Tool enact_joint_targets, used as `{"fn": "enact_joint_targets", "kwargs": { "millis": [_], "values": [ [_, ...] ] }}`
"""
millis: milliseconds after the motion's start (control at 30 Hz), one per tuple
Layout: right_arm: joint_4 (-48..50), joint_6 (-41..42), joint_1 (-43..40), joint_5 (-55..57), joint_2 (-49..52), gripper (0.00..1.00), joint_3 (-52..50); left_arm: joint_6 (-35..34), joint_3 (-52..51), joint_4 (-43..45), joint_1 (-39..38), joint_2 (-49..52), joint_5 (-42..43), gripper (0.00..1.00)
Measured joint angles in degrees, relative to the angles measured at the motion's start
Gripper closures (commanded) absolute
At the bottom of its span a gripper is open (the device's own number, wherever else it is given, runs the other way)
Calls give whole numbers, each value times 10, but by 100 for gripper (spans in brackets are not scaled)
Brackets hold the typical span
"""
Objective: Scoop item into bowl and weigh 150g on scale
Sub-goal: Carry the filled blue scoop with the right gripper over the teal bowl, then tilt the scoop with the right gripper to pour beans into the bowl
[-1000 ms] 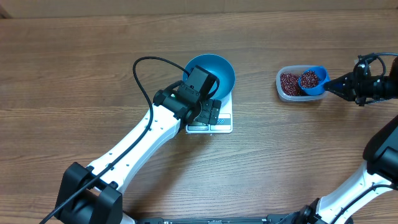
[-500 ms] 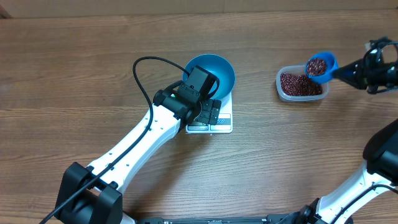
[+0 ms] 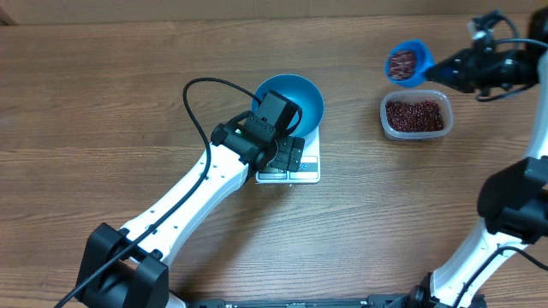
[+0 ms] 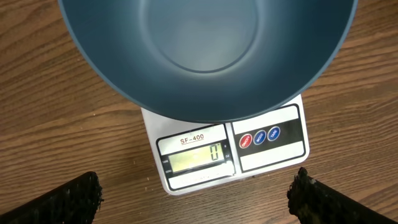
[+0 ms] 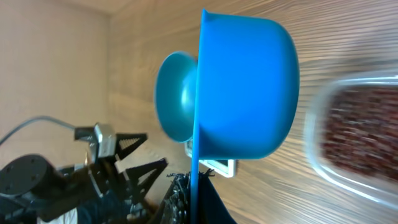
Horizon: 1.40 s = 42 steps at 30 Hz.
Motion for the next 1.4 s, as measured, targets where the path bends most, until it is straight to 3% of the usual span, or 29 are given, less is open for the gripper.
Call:
{"fn": "enact_joint_targets", "kwargs": {
  "millis": [533, 1400],
  "values": [
    [58, 2, 211, 30, 0, 96, 0, 0, 0, 0, 0, 0, 0, 1],
    [125, -1, 407, 392, 0, 96, 71, 0, 0, 0, 0, 0, 0, 0]
  ]
}}
